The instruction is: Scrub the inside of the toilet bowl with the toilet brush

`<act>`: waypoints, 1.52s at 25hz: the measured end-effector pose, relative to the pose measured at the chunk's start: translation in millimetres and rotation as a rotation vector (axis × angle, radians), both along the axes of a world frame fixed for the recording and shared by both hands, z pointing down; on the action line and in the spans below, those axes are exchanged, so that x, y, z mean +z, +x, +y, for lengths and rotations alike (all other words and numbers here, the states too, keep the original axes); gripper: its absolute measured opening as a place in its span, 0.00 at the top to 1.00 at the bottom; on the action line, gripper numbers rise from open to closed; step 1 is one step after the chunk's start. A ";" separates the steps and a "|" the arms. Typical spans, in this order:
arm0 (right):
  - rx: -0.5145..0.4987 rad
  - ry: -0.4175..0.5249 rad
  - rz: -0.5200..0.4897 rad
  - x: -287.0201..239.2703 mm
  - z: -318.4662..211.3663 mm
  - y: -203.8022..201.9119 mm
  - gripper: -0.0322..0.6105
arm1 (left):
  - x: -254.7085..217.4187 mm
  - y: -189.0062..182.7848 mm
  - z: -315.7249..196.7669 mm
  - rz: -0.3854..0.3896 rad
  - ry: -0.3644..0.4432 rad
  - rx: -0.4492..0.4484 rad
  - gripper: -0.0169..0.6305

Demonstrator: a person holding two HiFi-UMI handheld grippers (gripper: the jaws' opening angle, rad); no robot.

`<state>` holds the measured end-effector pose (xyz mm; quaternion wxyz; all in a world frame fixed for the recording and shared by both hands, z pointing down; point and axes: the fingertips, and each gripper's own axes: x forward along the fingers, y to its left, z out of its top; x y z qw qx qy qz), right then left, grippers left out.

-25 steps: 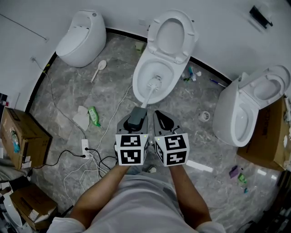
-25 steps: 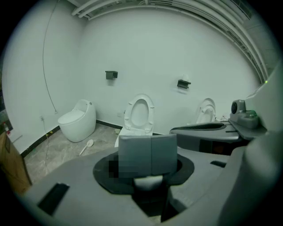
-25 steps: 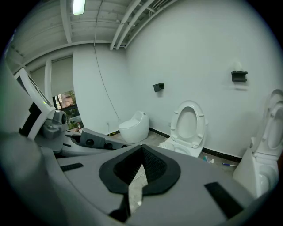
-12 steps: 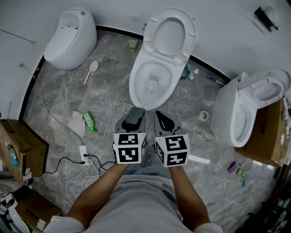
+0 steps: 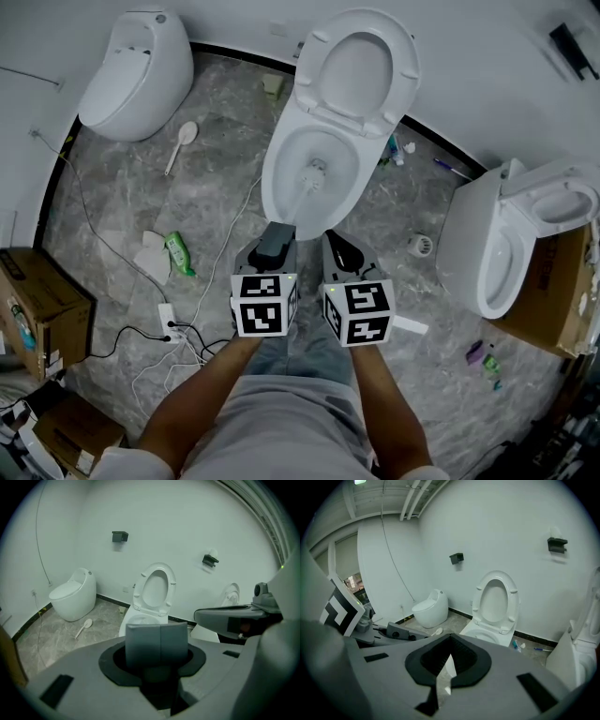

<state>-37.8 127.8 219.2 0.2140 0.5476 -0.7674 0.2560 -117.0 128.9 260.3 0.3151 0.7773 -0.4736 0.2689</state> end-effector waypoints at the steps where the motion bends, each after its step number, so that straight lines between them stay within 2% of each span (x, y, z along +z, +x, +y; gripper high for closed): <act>1: -0.004 -0.005 -0.001 5.8 -6.4 4.8 0.95 | 5.5 3.4 -6.8 -0.004 -0.006 -0.005 0.73; 9: -0.050 -0.048 -0.029 58.8 -64.5 38.4 0.95 | 61.1 36.9 -63.1 -0.036 -0.062 -0.046 0.73; 18: -0.162 -0.087 -0.036 122.2 -133.0 68.4 0.95 | 124.4 69.9 -125.5 -0.063 -0.103 -0.129 0.73; 28: -0.236 -0.121 -0.096 182.0 -180.2 70.2 0.95 | 189.8 65.3 -177.4 -0.121 -0.128 -0.229 0.73; 38: -0.259 -0.142 -0.113 214.6 -180.3 57.2 0.95 | 217.4 45.5 -184.4 -0.193 -0.146 -0.221 0.73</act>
